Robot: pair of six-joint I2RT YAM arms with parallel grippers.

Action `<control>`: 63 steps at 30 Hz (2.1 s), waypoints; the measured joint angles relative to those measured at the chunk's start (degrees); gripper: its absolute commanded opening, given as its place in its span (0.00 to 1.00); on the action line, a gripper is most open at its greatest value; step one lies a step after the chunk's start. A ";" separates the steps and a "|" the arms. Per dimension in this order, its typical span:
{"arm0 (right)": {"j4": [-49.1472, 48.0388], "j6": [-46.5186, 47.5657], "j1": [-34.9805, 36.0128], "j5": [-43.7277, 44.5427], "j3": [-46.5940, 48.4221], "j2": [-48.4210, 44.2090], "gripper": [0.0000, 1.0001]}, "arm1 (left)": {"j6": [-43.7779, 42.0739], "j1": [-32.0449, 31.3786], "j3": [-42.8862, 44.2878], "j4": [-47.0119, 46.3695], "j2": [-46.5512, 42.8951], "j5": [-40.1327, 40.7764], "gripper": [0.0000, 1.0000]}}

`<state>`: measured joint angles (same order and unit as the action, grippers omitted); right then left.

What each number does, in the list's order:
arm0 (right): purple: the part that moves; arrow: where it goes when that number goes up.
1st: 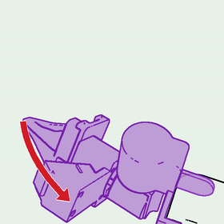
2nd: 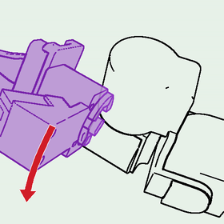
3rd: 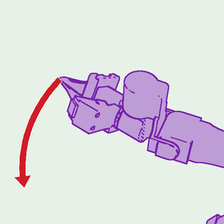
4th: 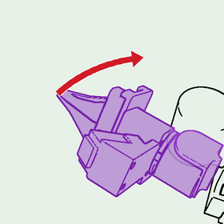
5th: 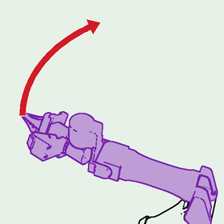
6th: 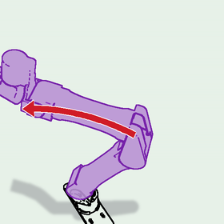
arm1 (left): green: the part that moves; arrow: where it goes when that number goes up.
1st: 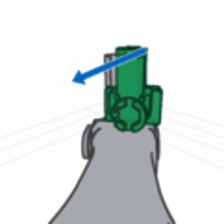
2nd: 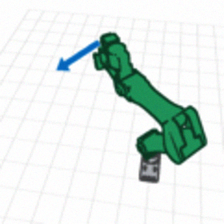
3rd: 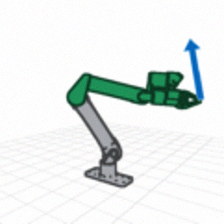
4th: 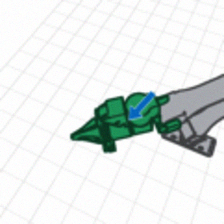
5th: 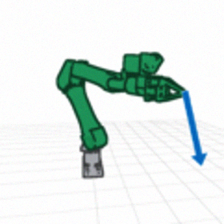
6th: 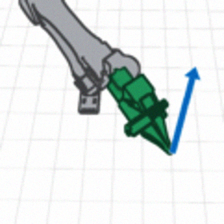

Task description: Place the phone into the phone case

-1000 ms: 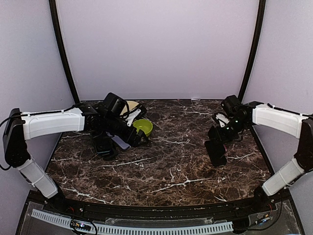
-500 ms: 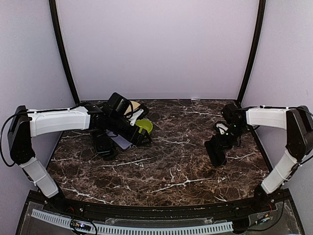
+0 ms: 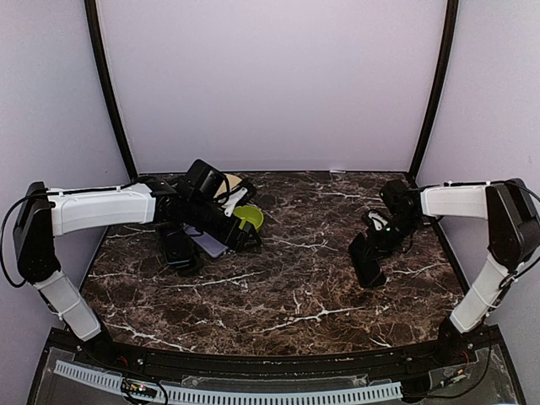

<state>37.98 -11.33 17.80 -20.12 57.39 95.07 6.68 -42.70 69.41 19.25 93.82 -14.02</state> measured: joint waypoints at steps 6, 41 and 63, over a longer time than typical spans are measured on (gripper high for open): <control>-1.97 -3.32 -0.68 -1.97 -1.27 -0.15 0.26 | 0.00 0.00 0.00 -0.04 0.00 0.00 0.91; 1.66 -9.92 4.09 21.27 -5.16 -4.85 0.14 | 0.24 -1.79 1.05 -0.09 1.70 1.25 0.87; -5.01 -16.44 16.06 22.23 -1.60 -0.39 0.45 | -0.42 -1.84 1.90 0.76 2.40 1.68 0.87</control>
<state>32.97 -27.77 33.87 2.11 55.79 94.67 6.26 -44.53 71.31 20.01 96.23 -12.34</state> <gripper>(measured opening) 0.303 0.866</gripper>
